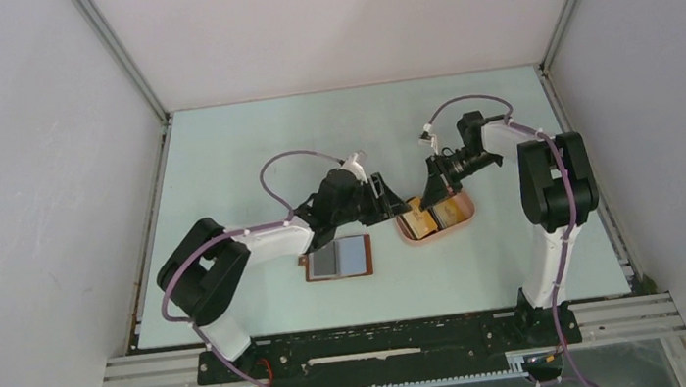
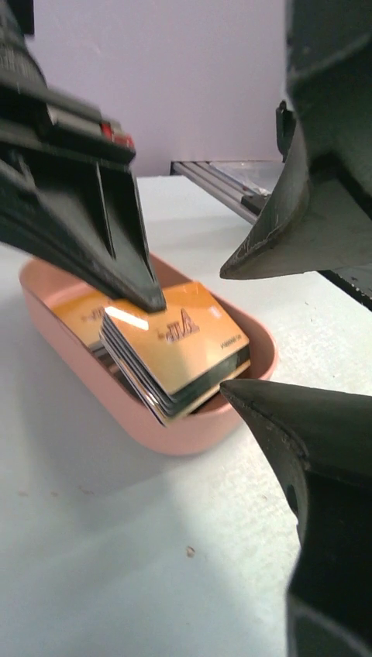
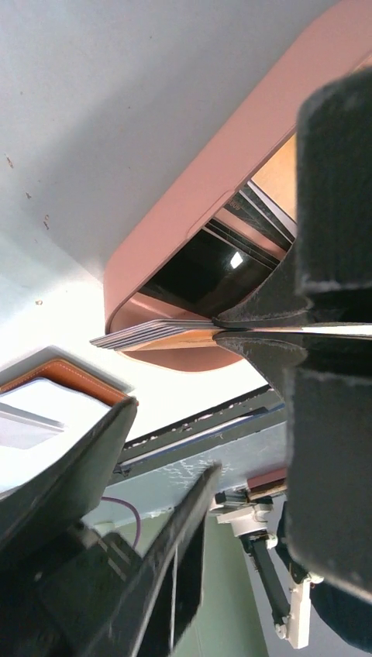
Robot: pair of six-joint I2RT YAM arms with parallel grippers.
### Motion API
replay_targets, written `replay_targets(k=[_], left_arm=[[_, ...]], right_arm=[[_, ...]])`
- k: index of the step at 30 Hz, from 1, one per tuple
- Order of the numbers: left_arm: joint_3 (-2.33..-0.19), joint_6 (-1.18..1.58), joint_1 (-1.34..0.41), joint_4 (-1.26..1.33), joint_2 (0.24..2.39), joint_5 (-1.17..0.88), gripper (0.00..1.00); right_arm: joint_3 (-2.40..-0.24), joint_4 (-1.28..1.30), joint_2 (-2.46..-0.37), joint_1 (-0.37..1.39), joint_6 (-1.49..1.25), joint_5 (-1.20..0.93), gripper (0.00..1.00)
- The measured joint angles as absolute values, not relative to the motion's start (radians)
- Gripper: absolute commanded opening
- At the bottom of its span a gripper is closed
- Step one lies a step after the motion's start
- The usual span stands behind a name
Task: Put the credit cards into the card holder
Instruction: Pick up the credit card from the storage box.
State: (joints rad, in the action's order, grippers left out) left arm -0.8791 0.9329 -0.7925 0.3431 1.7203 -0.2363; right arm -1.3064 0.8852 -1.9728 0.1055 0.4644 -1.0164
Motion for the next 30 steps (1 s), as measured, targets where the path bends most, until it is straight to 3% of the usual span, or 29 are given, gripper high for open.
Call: replay_targets(k=[30], left_arm=[[-0.846,0.593,-0.681,0.480,1.659,-0.485,0.68]], right_arm=[[-1.294,0.919,-1.883,0.092,0.598,-1.070,0.00]])
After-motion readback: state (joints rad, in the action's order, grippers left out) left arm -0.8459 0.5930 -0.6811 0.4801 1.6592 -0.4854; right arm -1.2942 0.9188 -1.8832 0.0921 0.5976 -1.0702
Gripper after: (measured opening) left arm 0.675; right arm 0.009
